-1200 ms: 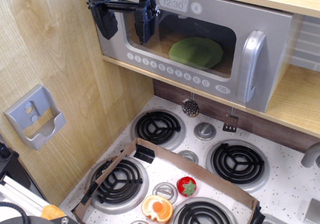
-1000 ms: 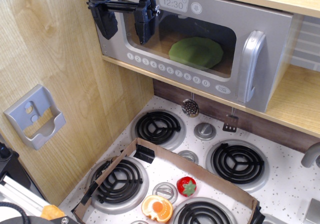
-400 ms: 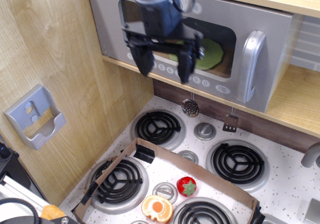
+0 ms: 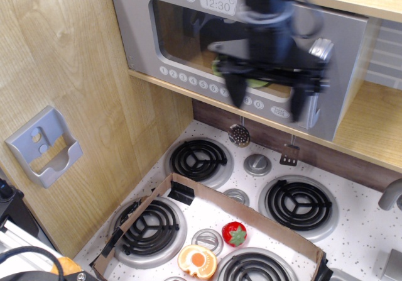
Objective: Open microwave
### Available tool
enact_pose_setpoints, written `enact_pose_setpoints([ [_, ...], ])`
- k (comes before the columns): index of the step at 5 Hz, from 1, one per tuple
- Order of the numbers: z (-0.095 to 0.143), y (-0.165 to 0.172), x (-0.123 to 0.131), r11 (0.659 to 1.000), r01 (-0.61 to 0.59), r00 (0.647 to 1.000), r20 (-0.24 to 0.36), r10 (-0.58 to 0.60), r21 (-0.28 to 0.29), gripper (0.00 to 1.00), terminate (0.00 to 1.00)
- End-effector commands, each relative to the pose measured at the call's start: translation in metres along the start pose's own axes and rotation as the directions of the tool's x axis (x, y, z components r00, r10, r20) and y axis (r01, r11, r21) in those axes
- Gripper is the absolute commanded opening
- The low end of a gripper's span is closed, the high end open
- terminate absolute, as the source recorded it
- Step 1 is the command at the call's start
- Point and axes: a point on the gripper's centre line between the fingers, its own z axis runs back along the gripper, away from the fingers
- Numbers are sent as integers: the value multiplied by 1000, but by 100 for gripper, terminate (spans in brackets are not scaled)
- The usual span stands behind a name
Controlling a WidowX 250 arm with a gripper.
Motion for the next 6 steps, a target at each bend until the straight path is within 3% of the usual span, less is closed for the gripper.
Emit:
enact_pose_setpoints([
  [1,5,-38,22,996,93,991,90,-94,19,100,0],
  [3,8,-33,44,992,123,987,99,-125,22,100,0],
  [5,1,-21,46,994,106,990,95,-106,4,100,0],
  [6,-4,-19,41,999,51,995,90,-51,0,0,0],
])
